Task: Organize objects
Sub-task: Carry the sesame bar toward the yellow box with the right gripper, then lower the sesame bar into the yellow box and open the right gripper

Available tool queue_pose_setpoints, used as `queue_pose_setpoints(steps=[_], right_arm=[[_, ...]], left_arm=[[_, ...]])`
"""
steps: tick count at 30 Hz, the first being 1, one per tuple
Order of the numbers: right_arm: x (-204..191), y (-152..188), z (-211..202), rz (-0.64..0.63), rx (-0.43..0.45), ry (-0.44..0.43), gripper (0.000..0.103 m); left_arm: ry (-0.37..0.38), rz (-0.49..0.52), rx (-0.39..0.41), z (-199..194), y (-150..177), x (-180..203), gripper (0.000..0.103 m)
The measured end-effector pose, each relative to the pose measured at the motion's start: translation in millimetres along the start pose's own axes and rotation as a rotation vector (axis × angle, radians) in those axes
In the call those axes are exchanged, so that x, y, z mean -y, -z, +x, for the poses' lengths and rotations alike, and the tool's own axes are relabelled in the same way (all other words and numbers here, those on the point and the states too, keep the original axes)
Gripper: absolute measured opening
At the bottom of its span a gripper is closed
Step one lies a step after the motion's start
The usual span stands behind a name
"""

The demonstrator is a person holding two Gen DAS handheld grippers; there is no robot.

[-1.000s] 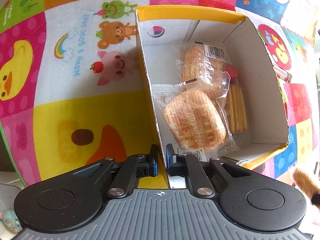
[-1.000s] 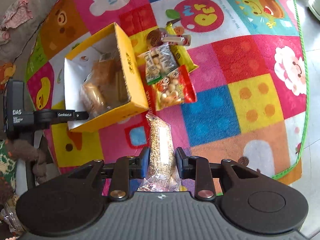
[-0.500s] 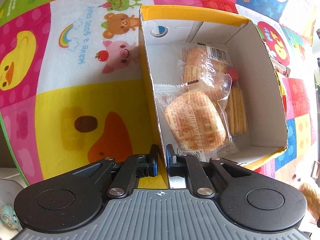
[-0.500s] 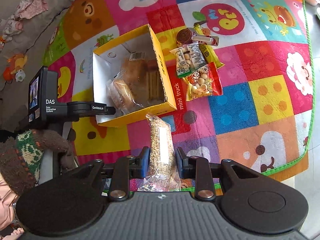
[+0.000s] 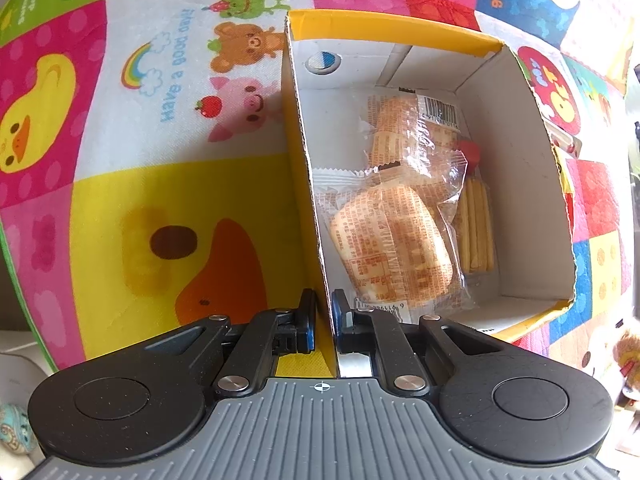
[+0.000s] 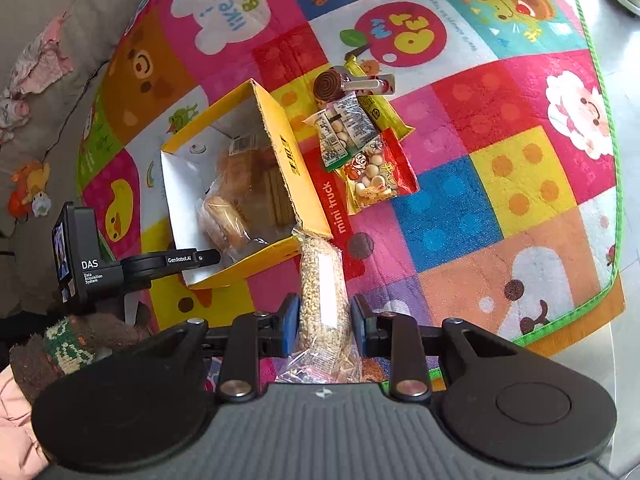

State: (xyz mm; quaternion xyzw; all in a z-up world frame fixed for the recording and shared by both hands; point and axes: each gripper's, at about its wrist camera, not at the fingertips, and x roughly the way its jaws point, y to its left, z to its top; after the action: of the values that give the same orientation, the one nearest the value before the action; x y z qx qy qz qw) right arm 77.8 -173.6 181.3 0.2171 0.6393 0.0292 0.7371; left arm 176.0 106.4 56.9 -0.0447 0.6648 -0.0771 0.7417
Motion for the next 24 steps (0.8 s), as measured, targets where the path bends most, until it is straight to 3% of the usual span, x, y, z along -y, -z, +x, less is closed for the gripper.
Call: queue_pose_setpoints(steps=[6,12,17,22,24], right_arm=[[-12,7,0,-0.034,-0.058,-0.019,0.027],[-47,-1,-5,-0.155,-0.083,-0.023,0.027],[-77,-38,-11,-0.219,-0.029,-0.033,0.027],[-105,-69,-16,-0.294,0.159,-0.06,0.029],[-109,-74,-8,-0.336,0.138,-0.054,0.035]], left_arm=[[-0.001,0.002,-0.005,0,0,-1,0.011],[-0.009,-0.004,-0.005,0,-1,2,0.01],[-0.001,-0.049,-0.011,2,-3,-2,0.01],[-0.006,-0.07,-0.019,4,-3,-2,0.01],[-0.008,-0.077,-0.025,5,-4,-2,0.01]])
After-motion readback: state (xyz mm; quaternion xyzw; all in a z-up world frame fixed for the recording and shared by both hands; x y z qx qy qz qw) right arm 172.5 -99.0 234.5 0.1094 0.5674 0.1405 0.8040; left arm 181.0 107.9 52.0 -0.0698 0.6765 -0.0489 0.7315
